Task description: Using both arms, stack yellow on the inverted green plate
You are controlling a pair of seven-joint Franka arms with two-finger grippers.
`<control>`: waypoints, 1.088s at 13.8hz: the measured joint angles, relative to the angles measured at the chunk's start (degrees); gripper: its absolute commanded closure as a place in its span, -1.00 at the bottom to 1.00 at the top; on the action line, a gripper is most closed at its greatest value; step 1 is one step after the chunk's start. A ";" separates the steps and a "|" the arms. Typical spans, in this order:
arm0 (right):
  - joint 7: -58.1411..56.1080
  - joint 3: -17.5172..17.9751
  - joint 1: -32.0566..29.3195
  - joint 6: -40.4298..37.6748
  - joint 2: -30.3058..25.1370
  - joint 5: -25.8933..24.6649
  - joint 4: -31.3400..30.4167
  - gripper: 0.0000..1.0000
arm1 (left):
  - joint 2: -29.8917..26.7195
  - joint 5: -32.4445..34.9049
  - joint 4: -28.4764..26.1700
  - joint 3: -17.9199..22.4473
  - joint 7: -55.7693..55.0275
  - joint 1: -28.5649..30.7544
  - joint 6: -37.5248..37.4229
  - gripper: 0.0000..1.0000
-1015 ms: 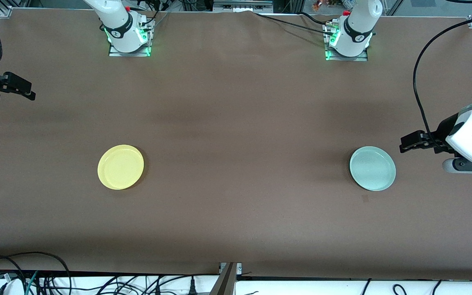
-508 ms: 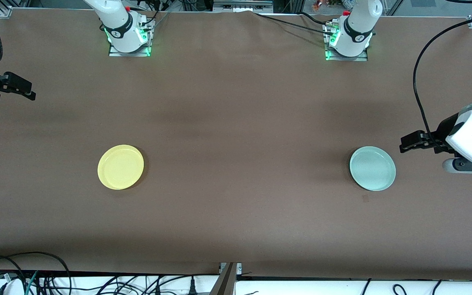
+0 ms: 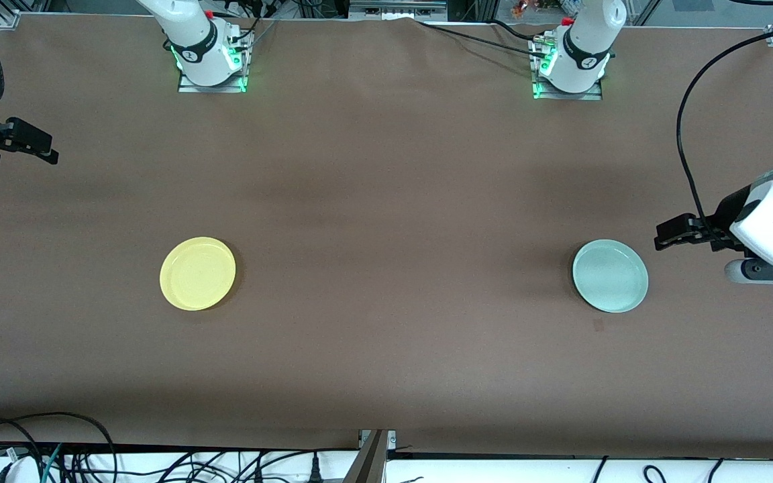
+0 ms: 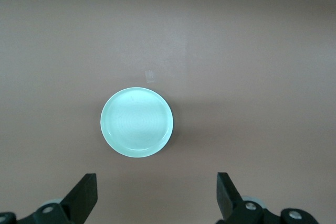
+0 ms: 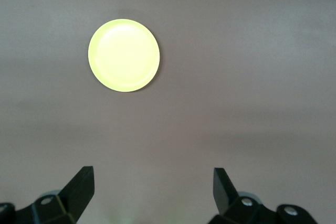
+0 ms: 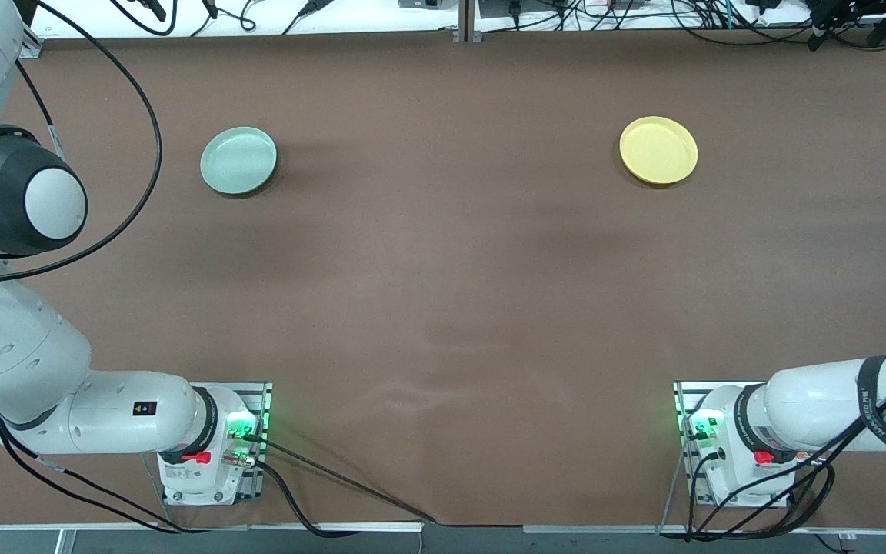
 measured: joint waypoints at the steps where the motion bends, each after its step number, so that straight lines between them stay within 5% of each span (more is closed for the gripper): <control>1: 0.00 -0.02 0.00 0.00 0.00 0.00 0.00 -1.00 | 0.00 0.00 0.00 0.00 0.00 0.00 0.00 -1.00; 15: 0.00 -0.09 -0.02 0.00 0.00 0.00 0.00 -1.00 | 1.90 0.00 0.30 0.56 0.00 0.71 0.70 -1.00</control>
